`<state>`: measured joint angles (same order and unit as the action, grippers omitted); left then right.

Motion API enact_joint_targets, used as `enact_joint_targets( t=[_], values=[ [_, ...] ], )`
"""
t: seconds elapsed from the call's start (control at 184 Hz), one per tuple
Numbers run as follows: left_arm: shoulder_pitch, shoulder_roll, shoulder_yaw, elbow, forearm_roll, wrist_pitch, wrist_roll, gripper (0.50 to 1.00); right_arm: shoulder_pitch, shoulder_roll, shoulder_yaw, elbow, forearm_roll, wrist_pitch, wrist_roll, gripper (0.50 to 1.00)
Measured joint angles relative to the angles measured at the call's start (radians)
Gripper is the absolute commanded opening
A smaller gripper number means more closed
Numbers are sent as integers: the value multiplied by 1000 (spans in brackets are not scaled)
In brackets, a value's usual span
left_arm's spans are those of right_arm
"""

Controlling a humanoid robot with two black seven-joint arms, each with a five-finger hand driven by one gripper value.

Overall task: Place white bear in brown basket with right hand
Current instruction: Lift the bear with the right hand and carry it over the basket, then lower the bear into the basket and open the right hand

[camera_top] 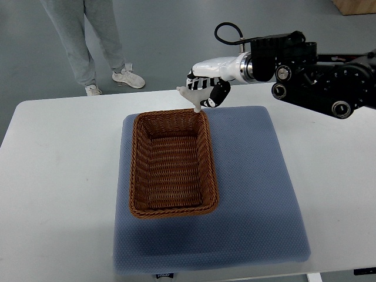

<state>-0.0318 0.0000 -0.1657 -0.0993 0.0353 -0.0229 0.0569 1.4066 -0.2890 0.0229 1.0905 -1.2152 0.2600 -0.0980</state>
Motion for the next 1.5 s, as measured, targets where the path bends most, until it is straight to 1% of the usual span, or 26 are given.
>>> enact_joint_targets(
  t=[0.142, 0.327, 0.616, 1.046, 1.057, 1.062, 1.068, 1.073, 1.101, 1.111, 1.193, 1.215, 1.226, 1.308, 1.313, 1.318, 1.329, 1.335, 1.351, 1.411, 1.498],
  values=[
    [0, 0, 0, 0, 0, 0, 0, 1000, -14, 84, -2, -2, -5, -5, 0, 500],
    [0, 0, 0, 0, 0, 0, 0, 1000, -61, 146, -19, -27, -12, -9, 0, 500],
    [0, 0, 0, 0, 0, 0, 0, 1000, -120, 182, -44, -71, -38, -14, 0, 500],
    [0, 0, 0, 0, 0, 0, 0, 1000, -165, 193, -46, -135, -75, -20, 0, 500],
    [0, 0, 0, 0, 0, 0, 0, 1000, -165, 193, -46, -136, -76, -21, 0, 509],
    [0, 0, 0, 0, 0, 0, 0, 1000, -166, 193, -46, -137, -76, -21, 0, 521],
    [1, 0, 0, 0, 0, 0, 0, 1000, -166, 193, -46, -137, -77, -22, 0, 521],
    [1, 0, 0, 0, 0, 0, 0, 1000, -166, 194, -46, -138, -77, -23, 0, 533],
    [1, 0, 0, 0, 0, 0, 0, 1000, -167, 195, -46, -140, -78, -26, 0, 554],
    [1, 0, 0, 0, 0, 0, 0, 1000, -167, 196, -46, -141, -78, -27, 0, 576],
    [0, 0, 0, 0, 0, 0, 0, 1000, -168, 199, -46, -143, -79, -33, 2, 617],
    [0, 0, 0, 0, 0, 0, 0, 1000, -168, 199, -46, -143, -79, -33, 2, 637],
    [0, 0, 0, 0, 0, 0, 0, 1000, -168, 199, -46, -143, -79, -34, 2, 656],
    [0, 0, 0, 0, 0, 0, 0, 1000, -168, 200, -46, -144, -79, -34, 3, 699],
    [0, 0, 0, 0, 0, 0, 0, 1000, -168, 200, -46, -144, -79, -34, 3, 709],
    [0, 0, 0, 0, 0, 0, 0, 1000, -168, 200, -46, -144, -79, -34, 3, 709],
    [0, 0, 0, 0, 0, 0, 0, 1000, -168, 200, -46, -144, -79, -34, 3, 733],
    [0, 0, 0, 0, 0, 0, 0, 1000, -168, 200, -46, -144, -79, -34, 3, 733],
    [0, 0, 0, 0, 0, 0, 0, 1000, -168, 200, -45, -144, -79, -34, 3, 756],
    [0, 0, 0, 0, 0, 0, 0, 1000, -168, 200, -45, -144, -79, -35, 3, 770],
    [0, 0, 0, 0, 0, 0, 0, 1000, -167, 200, -44, -143, -76, -36, 3, 831]
  ],
)
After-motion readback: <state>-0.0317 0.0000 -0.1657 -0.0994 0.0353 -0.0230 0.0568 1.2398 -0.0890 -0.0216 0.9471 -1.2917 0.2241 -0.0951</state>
